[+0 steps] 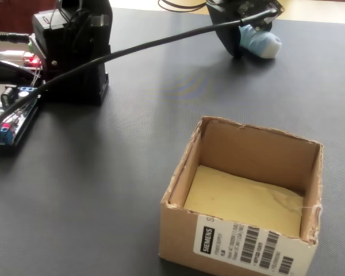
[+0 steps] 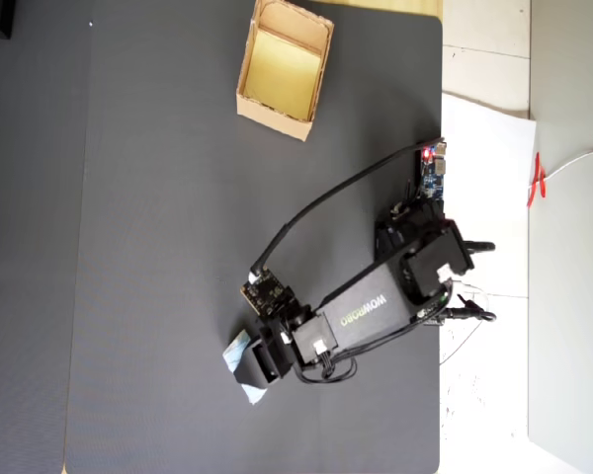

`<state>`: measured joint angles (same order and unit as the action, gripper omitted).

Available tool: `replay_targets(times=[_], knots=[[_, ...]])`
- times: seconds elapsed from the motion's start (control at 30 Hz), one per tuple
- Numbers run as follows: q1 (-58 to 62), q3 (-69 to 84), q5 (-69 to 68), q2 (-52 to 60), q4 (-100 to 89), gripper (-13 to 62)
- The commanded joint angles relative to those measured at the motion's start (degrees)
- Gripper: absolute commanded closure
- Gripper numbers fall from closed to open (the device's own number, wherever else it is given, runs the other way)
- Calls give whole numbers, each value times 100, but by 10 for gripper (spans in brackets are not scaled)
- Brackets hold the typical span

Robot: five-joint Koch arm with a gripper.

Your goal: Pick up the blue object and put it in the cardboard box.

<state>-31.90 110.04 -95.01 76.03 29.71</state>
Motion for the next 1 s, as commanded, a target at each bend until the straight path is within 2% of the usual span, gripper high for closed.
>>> replay_targets(times=[0.0,0.17,0.33,0.4,0.67,0.97], knots=[[-35,-272,-88,-132,-158,164],[-123,-369,-70,-360,-176,208],[-123,-369,246,-387,-308,379],[-123,-369,369,-360,-492,422],[-88,-229,422,132,-650,425],[492,396,545,1450,-1406,425]])
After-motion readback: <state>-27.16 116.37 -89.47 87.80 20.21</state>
